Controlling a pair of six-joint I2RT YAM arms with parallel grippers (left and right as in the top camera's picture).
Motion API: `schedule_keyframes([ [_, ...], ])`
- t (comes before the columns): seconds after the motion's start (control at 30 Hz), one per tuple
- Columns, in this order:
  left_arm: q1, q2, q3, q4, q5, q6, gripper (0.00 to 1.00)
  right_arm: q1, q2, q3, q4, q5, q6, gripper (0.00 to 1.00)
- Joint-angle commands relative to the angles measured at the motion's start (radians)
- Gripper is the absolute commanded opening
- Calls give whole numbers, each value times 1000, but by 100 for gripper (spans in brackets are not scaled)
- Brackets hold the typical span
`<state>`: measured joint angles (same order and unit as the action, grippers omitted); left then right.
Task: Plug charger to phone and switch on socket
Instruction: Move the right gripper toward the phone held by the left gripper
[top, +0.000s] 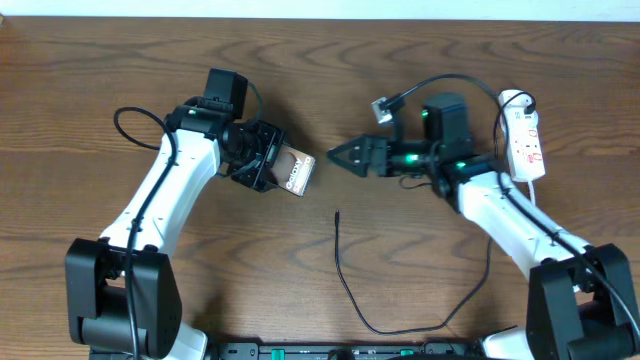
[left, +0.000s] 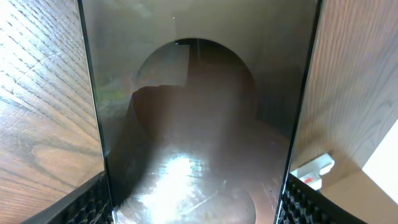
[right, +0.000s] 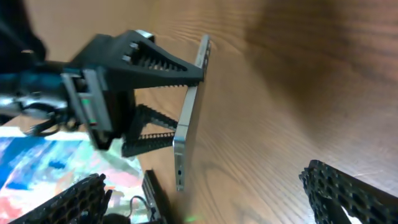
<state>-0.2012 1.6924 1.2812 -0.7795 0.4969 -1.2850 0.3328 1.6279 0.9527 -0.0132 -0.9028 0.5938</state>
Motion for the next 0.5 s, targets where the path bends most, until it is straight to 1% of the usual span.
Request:
schedule_keyframes([
  [0.0, -15, -24, -1, 2, -29, -61, 7, 66, 2, 16, 3, 176, 121, 99],
  [0.13, -20, -24, -1, 3, -35, -123, 7, 131, 2, 16, 3, 279, 204, 99],
  [0.37, -20, -24, -1, 2, -35, -219, 7, 187, 2, 16, 8, 341, 249, 98],
  [0.47, -21, -24, -1, -1, -11, -221, 8, 192, 2, 16, 10, 353, 258, 96],
])
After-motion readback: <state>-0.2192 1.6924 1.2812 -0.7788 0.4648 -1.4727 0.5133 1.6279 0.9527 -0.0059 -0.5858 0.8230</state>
